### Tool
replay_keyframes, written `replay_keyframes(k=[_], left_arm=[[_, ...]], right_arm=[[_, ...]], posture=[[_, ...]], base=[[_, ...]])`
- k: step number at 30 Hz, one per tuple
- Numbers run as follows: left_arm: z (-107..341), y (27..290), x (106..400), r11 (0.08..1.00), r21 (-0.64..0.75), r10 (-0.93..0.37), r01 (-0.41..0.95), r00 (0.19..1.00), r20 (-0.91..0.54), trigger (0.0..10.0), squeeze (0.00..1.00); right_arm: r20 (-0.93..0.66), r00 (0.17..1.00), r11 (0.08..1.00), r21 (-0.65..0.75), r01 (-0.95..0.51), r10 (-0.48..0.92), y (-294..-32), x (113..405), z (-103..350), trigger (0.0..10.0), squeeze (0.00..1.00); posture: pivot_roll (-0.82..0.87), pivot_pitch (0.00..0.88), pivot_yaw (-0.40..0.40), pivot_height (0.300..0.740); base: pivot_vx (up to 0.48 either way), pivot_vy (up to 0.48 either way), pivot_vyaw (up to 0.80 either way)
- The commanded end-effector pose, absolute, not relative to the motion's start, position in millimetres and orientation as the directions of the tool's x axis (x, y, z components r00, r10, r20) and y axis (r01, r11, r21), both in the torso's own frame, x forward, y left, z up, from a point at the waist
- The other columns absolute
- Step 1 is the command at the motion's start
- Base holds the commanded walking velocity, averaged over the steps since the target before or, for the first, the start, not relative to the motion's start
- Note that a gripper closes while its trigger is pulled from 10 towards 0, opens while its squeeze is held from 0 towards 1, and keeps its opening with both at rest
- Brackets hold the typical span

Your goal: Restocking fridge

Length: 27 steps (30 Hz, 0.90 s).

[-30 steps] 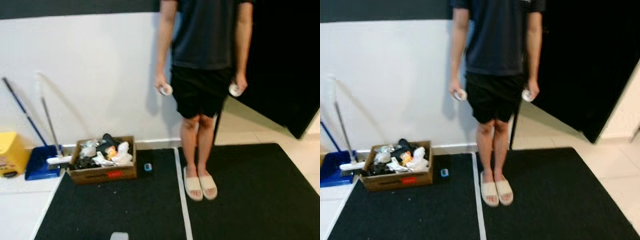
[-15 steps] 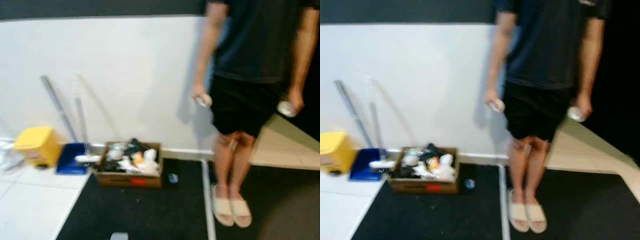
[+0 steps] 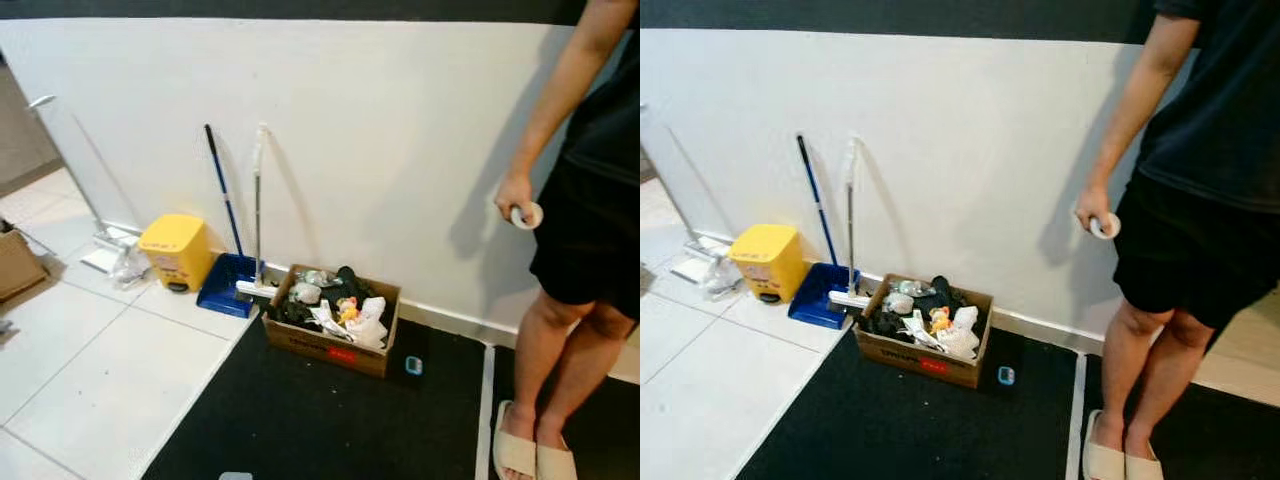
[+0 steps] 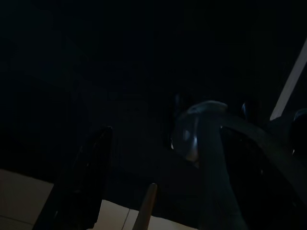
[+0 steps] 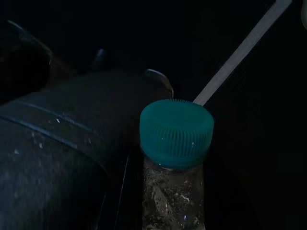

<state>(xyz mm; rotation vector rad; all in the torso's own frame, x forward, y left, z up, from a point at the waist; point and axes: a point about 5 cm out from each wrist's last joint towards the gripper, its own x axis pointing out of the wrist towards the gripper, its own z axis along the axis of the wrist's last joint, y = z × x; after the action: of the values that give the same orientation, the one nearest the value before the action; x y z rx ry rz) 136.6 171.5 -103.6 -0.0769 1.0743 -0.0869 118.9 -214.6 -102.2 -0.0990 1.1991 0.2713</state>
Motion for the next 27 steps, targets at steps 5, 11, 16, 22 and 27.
replay_keyframes(k=[5,11,16,22,27], left_arm=[[-105.5,169.4,131.3,0.992,-0.118,-0.122,0.037,0.457,-0.881,10.0,0.0],[-105.5,169.4,130.9,0.991,-0.122,-0.13,0.047,0.458,-0.879,10.0,0.0],[-105.2,169.7,131.4,0.991,-0.122,-0.135,0.058,0.458,-0.879,10.0,0.0],[-105.1,169.1,131.3,0.989,-0.133,-0.146,0.061,0.459,-0.876,10.0,0.0],[-105.2,169.0,131.0,0.989,-0.136,-0.147,0.059,0.459,-0.876,10.0,0.0]], right_arm=[[-0.932,0.324,0.965,0.081,-0.249,0.162,-215.3,115.9,-102.8,10.0,0.0],[-0.932,0.32,0.964,0.092,-0.251,0.172,-214.1,114.7,-103.2,10.0,0.0],[-0.932,0.319,0.963,0.094,-0.252,0.174,-213.7,114.7,-103.3,10.0,0.0],[-0.933,0.335,0.969,0.047,-0.241,0.129,-216.6,116.1,-103.0,10.0,0.0],[-0.934,0.336,0.973,0.045,-0.228,0.122,-216.8,116.3,-103.1,10.0,0.0]], posture=[[-0.08,0.0,0.004,0.734],[-0.08,0.0,0.004,0.734],[-0.08,0.0,0.005,0.734],[-0.08,0.0,0.005,0.734],[-0.08,0.0,0.004,0.734]], base=[[0.0,0.0,0.75],[0.0,0.0,0.75],[0.0,0.0,0.75],[0.0,-0.476,0.38],[0.0,-0.48,0.0]])
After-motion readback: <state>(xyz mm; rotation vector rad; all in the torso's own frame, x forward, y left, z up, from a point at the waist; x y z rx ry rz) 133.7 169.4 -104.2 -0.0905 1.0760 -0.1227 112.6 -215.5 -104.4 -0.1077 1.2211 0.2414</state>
